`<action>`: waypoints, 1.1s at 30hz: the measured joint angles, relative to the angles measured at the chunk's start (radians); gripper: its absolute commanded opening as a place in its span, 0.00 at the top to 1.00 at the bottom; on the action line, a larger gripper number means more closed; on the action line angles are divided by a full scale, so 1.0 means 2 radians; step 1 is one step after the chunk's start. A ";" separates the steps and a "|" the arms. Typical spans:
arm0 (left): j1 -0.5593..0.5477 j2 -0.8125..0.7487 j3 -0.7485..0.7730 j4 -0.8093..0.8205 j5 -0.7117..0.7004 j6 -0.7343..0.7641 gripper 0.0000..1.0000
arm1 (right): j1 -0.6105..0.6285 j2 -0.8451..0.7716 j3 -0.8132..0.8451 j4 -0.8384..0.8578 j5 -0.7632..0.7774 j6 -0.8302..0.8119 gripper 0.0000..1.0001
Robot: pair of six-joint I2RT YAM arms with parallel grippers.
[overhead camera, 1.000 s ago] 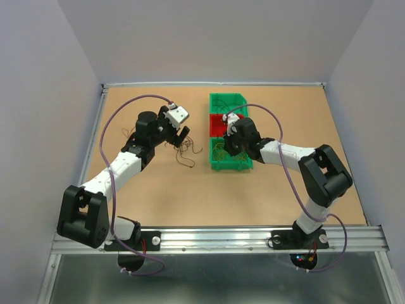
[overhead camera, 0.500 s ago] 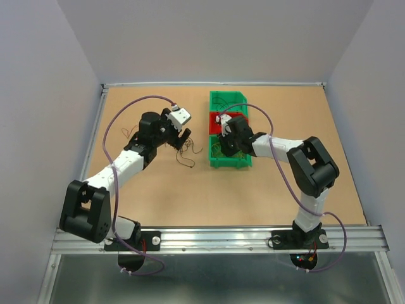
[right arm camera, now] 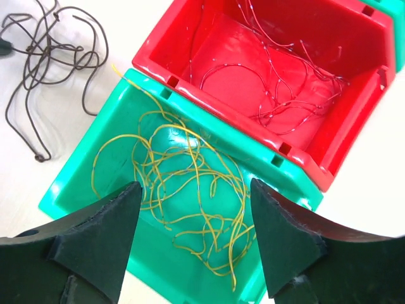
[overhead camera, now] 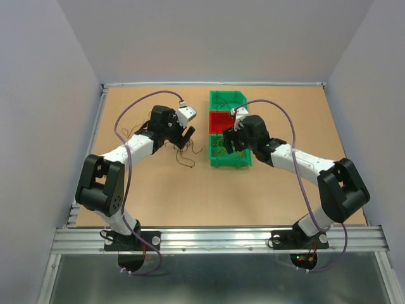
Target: Untangle the cables
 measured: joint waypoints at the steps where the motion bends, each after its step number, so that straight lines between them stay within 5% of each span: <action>1: 0.000 0.005 0.002 -0.005 0.000 0.000 0.12 | 0.000 -0.006 -0.006 0.003 0.001 0.001 0.25; 7: 0.000 0.039 0.023 -0.033 0.000 0.000 0.15 | 0.000 -0.055 -0.045 0.015 0.007 0.006 0.24; 9: 0.000 0.052 0.034 -0.043 0.000 0.000 0.24 | 0.000 -0.074 -0.057 0.022 0.010 0.008 0.24; 16: -0.001 0.098 0.061 -0.065 0.002 0.004 0.70 | 0.000 -0.135 -0.097 0.055 0.011 0.012 0.25; 18: -0.002 0.112 0.068 -0.069 0.006 0.008 0.96 | 0.000 -0.154 -0.115 0.074 0.009 0.013 0.26; 19: -0.003 0.118 0.071 -0.071 0.009 0.010 1.00 | 0.000 -0.163 -0.124 0.082 0.008 0.013 0.26; 27: -0.009 0.113 0.072 -0.079 0.024 0.015 1.00 | 0.000 -0.181 -0.147 0.133 -0.047 0.006 0.26; 33: -0.009 0.028 0.048 -0.081 0.041 0.015 1.00 | 0.000 -0.124 -0.147 0.192 -0.123 -0.002 0.28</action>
